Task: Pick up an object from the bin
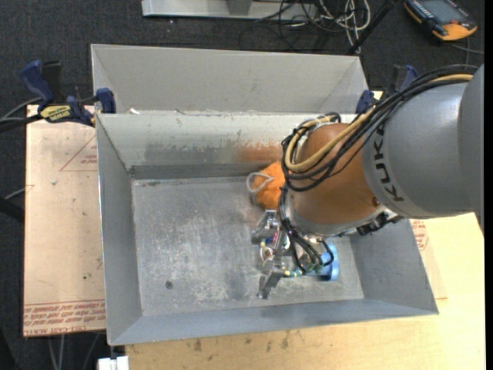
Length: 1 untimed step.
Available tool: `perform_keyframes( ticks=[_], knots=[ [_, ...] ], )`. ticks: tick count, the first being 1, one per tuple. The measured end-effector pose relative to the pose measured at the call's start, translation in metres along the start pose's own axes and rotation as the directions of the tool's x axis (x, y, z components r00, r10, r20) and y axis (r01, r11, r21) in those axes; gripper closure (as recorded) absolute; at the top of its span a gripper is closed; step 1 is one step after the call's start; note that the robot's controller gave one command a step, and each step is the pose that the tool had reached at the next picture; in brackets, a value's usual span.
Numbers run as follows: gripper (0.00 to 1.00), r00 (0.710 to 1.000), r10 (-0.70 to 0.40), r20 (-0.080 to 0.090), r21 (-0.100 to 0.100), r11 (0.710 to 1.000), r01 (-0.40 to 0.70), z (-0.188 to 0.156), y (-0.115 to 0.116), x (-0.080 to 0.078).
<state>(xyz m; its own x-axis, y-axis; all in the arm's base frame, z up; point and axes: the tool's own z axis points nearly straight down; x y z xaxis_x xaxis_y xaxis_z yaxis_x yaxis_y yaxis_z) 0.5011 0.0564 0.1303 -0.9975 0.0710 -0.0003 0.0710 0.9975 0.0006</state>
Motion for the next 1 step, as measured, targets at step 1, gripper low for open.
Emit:
perform_keyframes(
  ticks=[1],
  knots=[
    [0.00,1.000,-0.007,-0.002,0.000,1.000,0.007,0.0073,-0.0014,0.0004]
  ],
)
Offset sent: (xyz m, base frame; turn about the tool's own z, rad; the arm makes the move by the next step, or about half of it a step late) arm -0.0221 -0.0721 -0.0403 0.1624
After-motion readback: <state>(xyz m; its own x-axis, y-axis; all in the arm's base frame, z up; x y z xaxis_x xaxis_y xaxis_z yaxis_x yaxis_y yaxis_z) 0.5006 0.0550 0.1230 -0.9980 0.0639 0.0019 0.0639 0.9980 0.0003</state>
